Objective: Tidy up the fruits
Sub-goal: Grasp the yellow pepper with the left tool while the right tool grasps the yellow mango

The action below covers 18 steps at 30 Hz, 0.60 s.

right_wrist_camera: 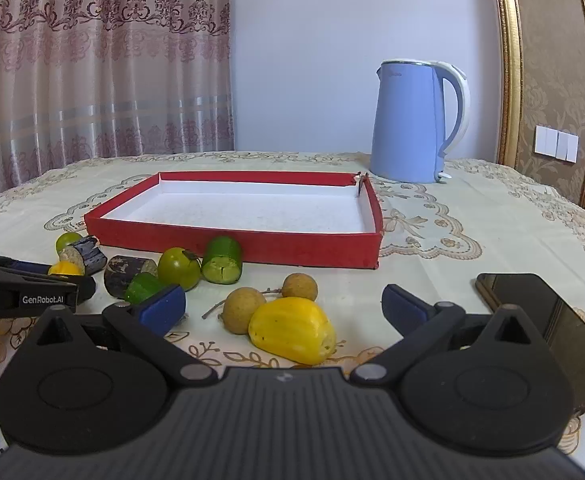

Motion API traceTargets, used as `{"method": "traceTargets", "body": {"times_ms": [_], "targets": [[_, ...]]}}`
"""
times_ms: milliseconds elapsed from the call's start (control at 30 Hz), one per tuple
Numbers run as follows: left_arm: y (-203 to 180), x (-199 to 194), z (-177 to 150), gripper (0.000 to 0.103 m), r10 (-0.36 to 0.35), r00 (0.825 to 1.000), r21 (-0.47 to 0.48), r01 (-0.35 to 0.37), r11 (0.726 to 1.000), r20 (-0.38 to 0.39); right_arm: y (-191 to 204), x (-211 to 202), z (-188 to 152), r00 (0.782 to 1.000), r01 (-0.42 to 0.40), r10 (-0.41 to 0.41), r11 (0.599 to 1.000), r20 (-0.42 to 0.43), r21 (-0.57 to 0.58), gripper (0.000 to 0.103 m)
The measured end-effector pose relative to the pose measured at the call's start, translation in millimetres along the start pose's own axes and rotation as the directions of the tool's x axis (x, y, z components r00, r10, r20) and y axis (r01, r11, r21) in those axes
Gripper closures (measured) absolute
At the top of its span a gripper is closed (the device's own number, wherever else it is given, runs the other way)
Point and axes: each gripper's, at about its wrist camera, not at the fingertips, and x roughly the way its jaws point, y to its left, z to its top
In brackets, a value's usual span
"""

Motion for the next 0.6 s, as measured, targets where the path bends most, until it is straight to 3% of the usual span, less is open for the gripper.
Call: {"method": "traceTargets", "body": {"times_ms": [167, 367, 600], "targets": [[4, -2, 0, 0.060, -0.020, 1.000, -0.023, 0.020, 1.000, 0.010, 0, 0, 0, 1.000, -0.002, 0.002, 1.000, -0.007, -0.002, 0.000], [9, -10, -2, 0.060, -0.024, 0.999, -0.044, 0.026, 0.999, 0.047, -5, 6, 2, 0.995, -0.051, 0.049, 0.998, -0.086, -0.022, 0.002], [12, -15, 5, 0.060, -0.017, 0.999, -0.037, 0.019, 0.999, 0.048, -15, 16, 1, 0.982, -0.097, 0.094, 0.995, -0.164, -0.009, 0.046]]}}
